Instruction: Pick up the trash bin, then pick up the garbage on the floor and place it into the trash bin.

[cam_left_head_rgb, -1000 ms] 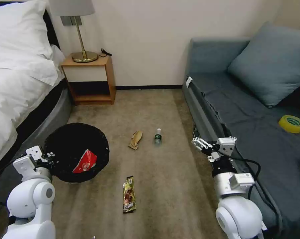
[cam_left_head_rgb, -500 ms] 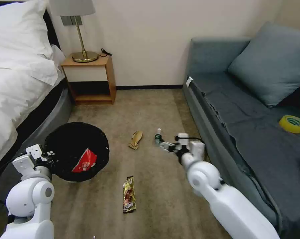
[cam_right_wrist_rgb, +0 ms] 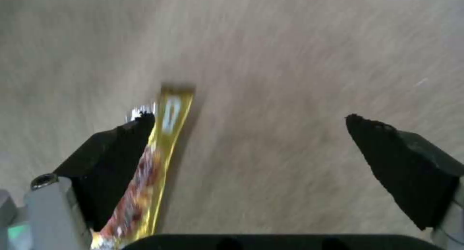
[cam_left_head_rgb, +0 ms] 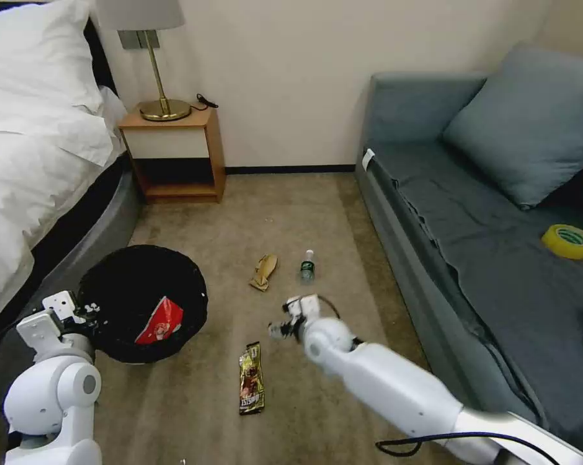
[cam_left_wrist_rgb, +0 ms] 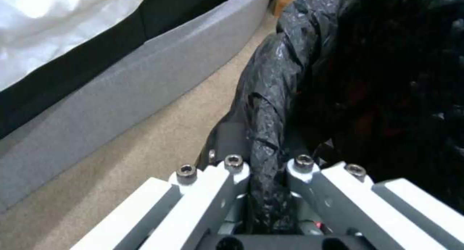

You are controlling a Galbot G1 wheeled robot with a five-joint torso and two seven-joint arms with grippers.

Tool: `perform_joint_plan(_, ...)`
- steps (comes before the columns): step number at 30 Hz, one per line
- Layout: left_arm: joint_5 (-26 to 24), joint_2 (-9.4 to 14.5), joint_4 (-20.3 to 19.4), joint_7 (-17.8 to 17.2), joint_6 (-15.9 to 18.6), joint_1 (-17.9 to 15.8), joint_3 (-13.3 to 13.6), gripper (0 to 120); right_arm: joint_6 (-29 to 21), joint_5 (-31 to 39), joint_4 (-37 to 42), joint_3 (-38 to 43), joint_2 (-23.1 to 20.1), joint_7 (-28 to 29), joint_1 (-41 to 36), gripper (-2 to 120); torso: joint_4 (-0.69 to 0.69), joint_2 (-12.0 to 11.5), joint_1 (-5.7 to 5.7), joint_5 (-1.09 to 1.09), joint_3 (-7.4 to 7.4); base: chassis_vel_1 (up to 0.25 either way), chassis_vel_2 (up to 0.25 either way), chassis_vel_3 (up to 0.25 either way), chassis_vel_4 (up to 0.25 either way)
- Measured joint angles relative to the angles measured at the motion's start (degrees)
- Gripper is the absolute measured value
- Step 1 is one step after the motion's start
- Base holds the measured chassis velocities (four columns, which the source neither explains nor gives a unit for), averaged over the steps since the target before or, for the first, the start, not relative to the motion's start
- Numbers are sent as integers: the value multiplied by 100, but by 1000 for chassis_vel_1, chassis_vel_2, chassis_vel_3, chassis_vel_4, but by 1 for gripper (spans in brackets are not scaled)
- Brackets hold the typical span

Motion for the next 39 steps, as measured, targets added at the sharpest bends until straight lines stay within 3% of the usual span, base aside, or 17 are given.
perform_joint_plan(6,25,-66,-108,1,0,41,3,3,156,-268,-920,-681,373,-290,16,100,0,0,0,1,0,0,0,0,0)
perform_joint_plan(39,177,-194,-84,16,-30,136,13,3,377,-617,-1403,-1270,757,-531,-335,100,-1,0,0,1,-1,0,0,0,0)
